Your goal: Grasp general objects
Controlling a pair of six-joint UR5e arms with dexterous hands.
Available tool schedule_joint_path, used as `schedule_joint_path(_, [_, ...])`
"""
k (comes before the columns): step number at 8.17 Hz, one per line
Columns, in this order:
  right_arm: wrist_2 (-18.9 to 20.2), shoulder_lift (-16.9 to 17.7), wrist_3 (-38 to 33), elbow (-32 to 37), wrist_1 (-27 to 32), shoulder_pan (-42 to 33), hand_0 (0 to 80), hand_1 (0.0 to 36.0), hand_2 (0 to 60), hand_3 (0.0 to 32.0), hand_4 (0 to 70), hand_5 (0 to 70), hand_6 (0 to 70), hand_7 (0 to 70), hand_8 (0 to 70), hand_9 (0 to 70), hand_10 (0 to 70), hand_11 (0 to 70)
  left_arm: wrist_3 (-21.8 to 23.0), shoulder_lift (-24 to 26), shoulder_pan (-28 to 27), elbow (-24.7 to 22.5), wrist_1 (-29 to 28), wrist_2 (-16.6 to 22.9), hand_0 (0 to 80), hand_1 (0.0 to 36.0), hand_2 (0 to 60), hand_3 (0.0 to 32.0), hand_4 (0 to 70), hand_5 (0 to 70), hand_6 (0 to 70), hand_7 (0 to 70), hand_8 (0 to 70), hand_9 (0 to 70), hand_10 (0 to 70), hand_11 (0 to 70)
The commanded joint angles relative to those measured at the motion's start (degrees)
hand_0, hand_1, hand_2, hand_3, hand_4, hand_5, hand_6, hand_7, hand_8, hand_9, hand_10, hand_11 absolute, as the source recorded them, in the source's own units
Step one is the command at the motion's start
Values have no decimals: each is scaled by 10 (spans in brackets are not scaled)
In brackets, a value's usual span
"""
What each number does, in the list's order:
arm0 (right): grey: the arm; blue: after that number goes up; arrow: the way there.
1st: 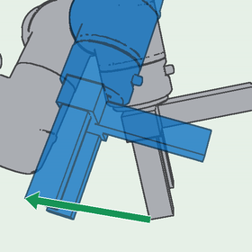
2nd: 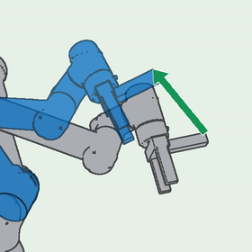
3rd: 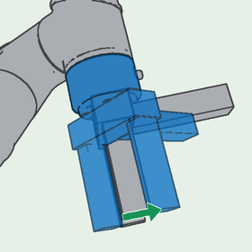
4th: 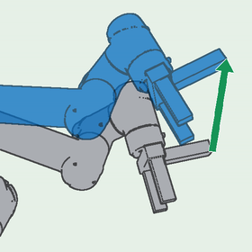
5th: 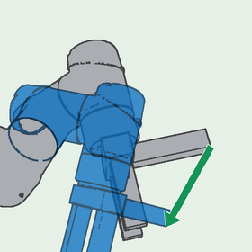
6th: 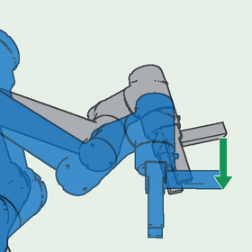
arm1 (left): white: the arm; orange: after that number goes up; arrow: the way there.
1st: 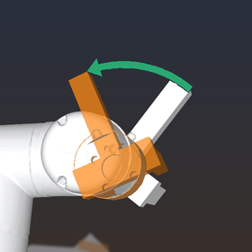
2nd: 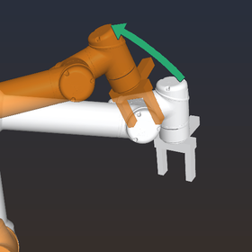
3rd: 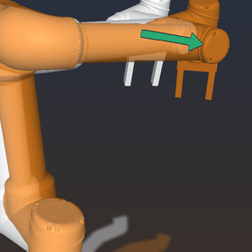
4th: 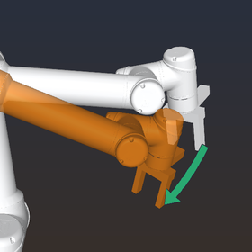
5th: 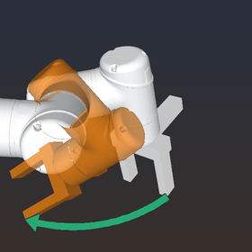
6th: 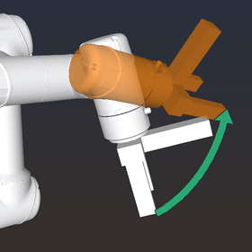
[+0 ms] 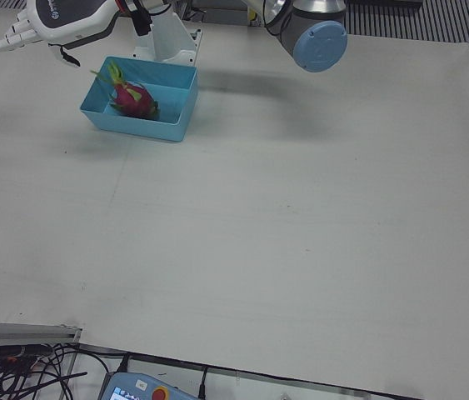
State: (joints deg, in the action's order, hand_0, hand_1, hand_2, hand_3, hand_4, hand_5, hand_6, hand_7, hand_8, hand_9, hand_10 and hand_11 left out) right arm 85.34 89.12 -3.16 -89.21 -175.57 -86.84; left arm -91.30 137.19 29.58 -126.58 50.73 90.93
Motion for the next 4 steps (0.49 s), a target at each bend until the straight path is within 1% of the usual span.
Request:
schedule_joint_path(1, [0,0,0,0,1,0,0,0,0,0,0,0,0,0,0,0,0,0,2,-2,16,-9,5,-1,464,89,22,0,36,262,30,174,0,20,154,237])
schedule_joint_path(2, [0,0,0,0,1,0,0,0,0,0,0,0,0,0,0,0,0,0,4,-3,45,-9,5,-1,477,130,86,0,46,264,34,173,0,20,163,254])
schedule_joint_path(3, [0,0,0,0,1,0,0,0,0,0,0,0,0,0,0,0,0,0,24,-2,89,-5,5,-5,489,159,133,0,50,245,33,171,0,20,168,263])
schedule_joint_path(4, [0,0,0,0,0,0,0,0,0,0,0,0,0,0,0,0,0,0,87,-12,127,-1,-13,-61,494,164,126,0,53,236,34,169,0,19,166,261])
